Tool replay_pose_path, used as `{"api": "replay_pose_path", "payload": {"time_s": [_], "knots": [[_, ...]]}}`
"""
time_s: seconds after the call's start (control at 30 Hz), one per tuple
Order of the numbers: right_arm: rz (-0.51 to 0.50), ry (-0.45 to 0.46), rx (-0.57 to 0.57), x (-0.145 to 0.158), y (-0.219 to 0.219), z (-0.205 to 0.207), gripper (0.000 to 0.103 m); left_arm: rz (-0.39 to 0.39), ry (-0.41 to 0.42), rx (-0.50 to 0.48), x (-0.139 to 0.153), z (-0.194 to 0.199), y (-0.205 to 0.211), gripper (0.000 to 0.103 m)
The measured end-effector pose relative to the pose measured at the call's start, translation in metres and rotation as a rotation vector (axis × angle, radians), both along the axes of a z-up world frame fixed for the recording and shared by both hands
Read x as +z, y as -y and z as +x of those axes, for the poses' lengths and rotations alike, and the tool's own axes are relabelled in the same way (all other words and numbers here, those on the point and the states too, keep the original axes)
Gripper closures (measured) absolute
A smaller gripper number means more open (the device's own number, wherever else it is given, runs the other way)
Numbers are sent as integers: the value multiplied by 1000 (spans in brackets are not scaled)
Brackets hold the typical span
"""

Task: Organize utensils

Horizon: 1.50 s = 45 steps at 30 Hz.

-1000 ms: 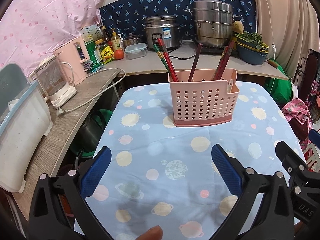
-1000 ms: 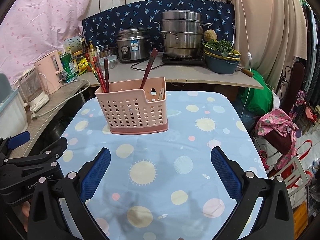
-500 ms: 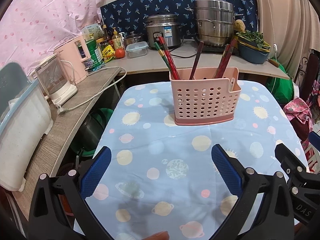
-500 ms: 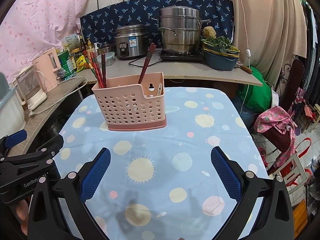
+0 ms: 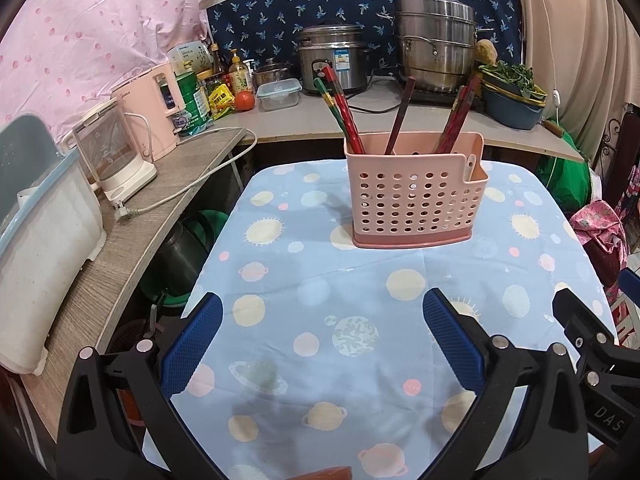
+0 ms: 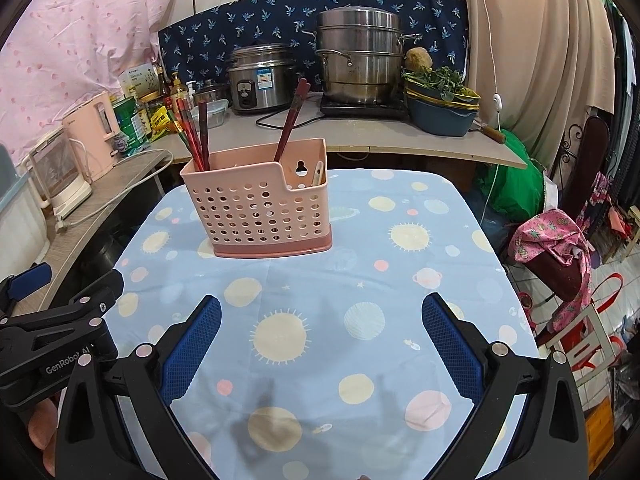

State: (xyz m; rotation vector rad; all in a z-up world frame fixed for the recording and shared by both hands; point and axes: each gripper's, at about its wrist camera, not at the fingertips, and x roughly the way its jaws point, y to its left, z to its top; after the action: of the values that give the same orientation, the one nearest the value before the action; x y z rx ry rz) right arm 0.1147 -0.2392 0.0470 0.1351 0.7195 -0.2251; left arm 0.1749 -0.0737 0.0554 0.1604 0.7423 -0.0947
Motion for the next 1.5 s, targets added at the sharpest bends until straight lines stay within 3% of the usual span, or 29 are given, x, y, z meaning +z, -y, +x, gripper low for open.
{"api": "replay_pose_path", "payload": {"time_s": [1.5], "knots": [[6,-11,-6,-8,6,5,6,24,-6,11,-5,8,1,7]]}}
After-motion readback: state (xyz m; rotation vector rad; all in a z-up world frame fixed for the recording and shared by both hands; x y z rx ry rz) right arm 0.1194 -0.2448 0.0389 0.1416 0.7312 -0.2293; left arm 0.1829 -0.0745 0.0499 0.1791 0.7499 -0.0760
